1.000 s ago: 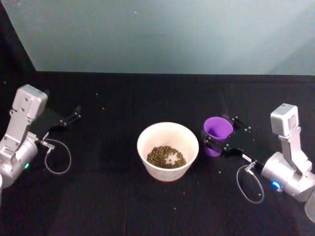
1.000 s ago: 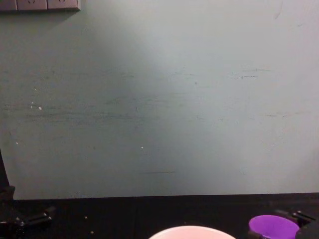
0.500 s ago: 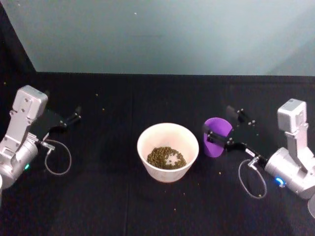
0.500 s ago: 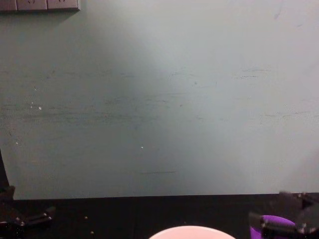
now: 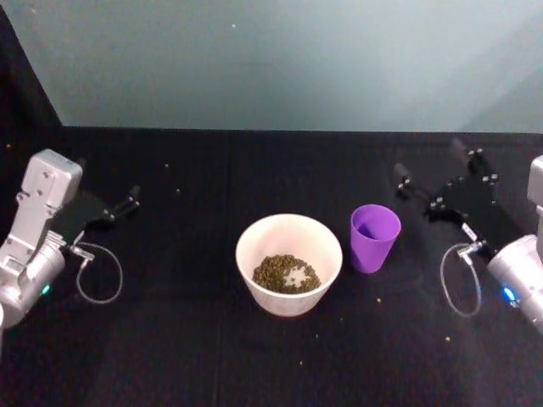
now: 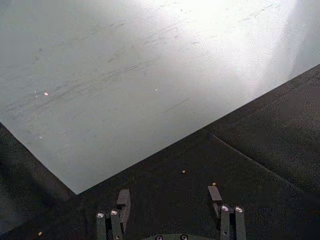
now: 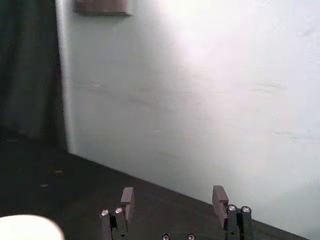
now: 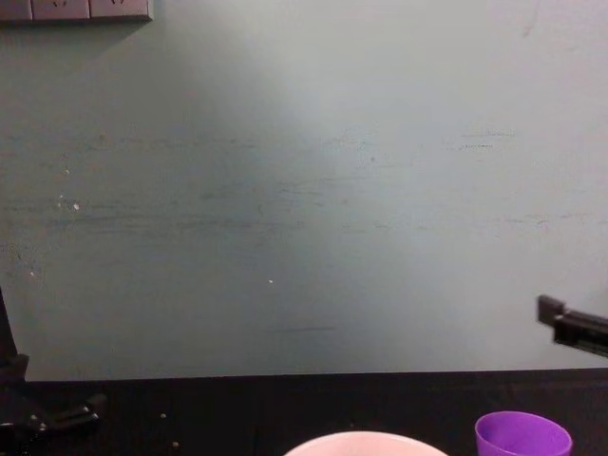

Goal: Pick up the cup and pour the mung beans from the cup into the bowl.

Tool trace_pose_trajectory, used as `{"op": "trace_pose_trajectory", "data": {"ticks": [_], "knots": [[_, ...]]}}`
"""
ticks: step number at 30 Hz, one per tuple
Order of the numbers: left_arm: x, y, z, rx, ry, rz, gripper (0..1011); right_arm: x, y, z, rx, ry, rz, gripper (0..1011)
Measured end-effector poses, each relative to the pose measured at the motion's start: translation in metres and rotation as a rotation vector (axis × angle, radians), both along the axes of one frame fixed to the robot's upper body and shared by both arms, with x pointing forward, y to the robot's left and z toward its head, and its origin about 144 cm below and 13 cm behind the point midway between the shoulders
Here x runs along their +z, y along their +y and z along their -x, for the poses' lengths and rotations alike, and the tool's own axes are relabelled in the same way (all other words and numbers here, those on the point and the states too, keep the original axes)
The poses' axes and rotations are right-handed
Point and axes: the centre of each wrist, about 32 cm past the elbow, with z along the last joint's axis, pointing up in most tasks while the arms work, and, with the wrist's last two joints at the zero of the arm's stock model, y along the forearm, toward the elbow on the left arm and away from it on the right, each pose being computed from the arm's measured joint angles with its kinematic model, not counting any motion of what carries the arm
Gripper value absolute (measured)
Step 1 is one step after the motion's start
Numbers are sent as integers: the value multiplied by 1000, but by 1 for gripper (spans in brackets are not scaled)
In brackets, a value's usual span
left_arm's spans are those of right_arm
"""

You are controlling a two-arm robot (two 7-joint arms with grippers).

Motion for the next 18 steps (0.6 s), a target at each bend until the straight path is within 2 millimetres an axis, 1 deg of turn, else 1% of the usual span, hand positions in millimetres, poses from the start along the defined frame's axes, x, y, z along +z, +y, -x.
{"op": "trace_pose_trajectory", "data": {"ticks": [1, 3, 5, 7, 13, 18], "knots": [[0, 0, 0, 0, 0, 0, 1011, -1, 1, 3, -44, -9, 5, 1003], [0, 0, 0, 0, 0, 0, 1011, -2, 1, 4, -66, -14, 8, 1002], [0, 0, 0, 0, 0, 0, 1011, -7, -1, 8, -136, -35, 13, 1003], [0, 0, 0, 0, 0, 0, 1011, -11, -3, 9, -170, -46, 15, 1003], [0, 0, 0, 0, 0, 0, 1011, -22, -8, 9, -219, -50, 13, 1003], [0, 0, 0, 0, 0, 0, 1011, -26, -10, 8, -219, -48, 12, 1003]]}}
